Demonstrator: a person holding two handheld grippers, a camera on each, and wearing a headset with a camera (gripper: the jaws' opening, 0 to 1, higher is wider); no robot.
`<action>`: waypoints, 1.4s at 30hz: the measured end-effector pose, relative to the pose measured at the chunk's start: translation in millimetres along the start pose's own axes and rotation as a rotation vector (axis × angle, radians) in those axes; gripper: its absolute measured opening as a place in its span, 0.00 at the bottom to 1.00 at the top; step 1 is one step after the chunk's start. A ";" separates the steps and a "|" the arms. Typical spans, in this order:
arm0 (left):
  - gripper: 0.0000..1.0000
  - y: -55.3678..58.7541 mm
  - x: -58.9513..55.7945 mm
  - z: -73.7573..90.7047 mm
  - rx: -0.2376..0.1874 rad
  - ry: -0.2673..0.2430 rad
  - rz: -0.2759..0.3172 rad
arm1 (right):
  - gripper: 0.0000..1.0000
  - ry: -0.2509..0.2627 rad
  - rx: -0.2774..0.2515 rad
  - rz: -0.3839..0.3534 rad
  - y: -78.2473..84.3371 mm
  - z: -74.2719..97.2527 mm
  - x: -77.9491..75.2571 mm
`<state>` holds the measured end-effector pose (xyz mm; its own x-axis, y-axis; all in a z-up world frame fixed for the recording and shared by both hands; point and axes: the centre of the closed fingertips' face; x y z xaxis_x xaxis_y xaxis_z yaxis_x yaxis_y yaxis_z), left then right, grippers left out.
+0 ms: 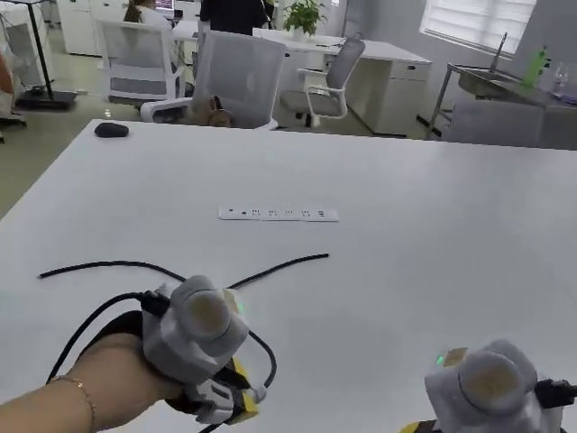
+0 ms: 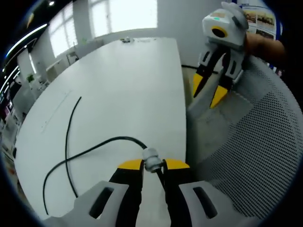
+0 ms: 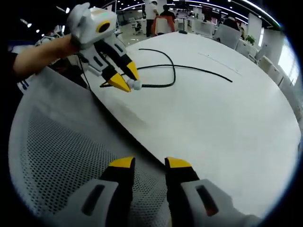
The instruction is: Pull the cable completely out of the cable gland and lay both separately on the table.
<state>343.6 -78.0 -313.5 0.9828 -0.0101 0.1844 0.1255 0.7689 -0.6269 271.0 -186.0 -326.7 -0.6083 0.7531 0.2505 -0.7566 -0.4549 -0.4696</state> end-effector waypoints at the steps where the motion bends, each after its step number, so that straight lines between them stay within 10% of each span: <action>1: 0.17 -0.6 -1.7 4.1 0.001 0.001 -0.009 | 0.26 -0.018 0.012 0.044 -3.7 -1.3 3.5; 5: 0.17 3.6 -4.6 20.5 0.030 -0.017 -0.090 | 0.31 -0.083 0.056 0.260 -28.1 -5.9 19.5; 13: 0.17 10.7 -21.5 39.7 0.077 -0.006 -0.197 | 0.40 -0.148 -0.047 0.507 -100.1 -32.2 57.0; 29: 0.17 7.1 -50.4 31.9 0.046 0.051 -0.232 | 0.36 -0.241 0.018 0.610 -78.8 -77.9 84.5; 33: 0.17 6.6 -51.4 27.2 0.010 0.060 -0.188 | 0.18 -0.217 -0.026 0.639 -81.8 -82.0 78.9; 39: 0.18 14.0 -36.3 15.4 -0.005 0.014 -0.130 | 0.11 -0.164 -0.053 0.606 -86.0 -83.5 64.5; 42: 0.35 13.1 -15.9 13.5 -0.009 -0.108 -0.088 | 0.10 -0.141 -0.054 0.575 -88.4 -82.8 58.1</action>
<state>327.8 -59.1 -314.5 0.9477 -0.0076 0.3191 0.2120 0.7625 -0.6113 322.4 -62.7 -340.7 -0.9456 0.3211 0.0518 -0.2856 -0.7437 -0.6044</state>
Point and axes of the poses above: the centre of the closed fingertips' face, and the gripper's own axes: z roughly backward along the fingers, x roughly to its left, y roughly out of its underside, and after that the axes turned 14 degrees about -z, right-handed
